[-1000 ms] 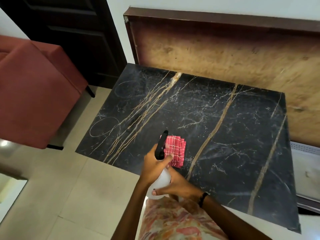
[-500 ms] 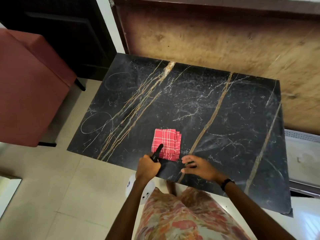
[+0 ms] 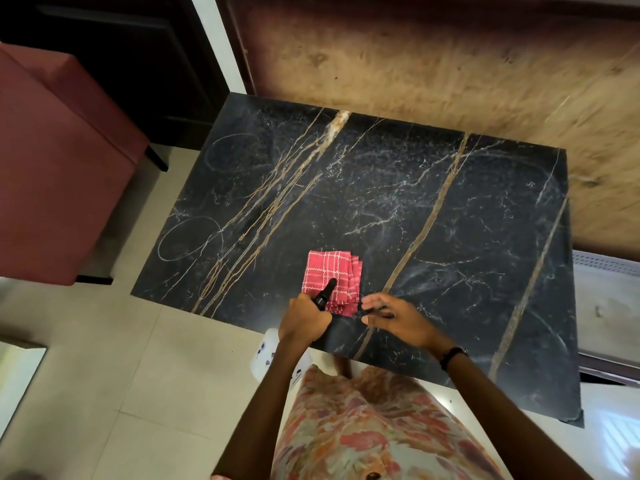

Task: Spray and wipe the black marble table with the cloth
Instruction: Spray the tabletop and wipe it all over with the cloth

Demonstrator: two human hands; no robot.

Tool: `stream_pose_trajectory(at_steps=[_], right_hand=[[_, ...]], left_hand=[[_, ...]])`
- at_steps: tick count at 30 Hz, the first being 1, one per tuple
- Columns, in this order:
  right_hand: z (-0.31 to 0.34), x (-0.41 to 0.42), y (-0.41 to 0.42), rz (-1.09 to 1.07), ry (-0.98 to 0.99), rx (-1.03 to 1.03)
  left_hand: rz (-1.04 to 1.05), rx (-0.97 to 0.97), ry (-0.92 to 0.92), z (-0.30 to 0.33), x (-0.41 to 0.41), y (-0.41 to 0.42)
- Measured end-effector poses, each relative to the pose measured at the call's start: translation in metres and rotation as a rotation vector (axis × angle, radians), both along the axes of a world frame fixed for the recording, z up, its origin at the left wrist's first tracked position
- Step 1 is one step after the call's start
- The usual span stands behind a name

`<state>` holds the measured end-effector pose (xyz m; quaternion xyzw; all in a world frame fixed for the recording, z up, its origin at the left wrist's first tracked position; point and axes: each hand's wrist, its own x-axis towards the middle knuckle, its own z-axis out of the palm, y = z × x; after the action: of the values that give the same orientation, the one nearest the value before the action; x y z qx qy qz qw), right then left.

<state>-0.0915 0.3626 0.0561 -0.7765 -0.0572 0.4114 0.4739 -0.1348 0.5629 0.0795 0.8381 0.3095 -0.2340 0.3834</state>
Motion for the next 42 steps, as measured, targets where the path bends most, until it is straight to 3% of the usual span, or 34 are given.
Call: stream_pose_trajectory(at_steps=[7,14,22,33,42], right_hand=[[0.001,0.001,0.007,0.041,-0.064,-0.022],[0.007,0.018,0.037,0.201,-0.471,-0.225],[0.005,0.017,0.043,0.247,-0.403,-0.283],[-0.001,0.016,0.039,0.307,-0.405,-0.293],[0.0,0.021,0.036,0.354,-0.406,-0.299]], left_hand=[[0.035,0.005,-0.046,0.001,0.008,0.006],[0.001,0.048,0.001,-0.003,-0.003,0.014],[-0.162,0.042,0.032,-0.003,-0.017,0.001],[0.049,0.091,0.006,0.0,-0.032,0.007],[0.013,0.127,0.033,0.006,0.009,-0.006]])
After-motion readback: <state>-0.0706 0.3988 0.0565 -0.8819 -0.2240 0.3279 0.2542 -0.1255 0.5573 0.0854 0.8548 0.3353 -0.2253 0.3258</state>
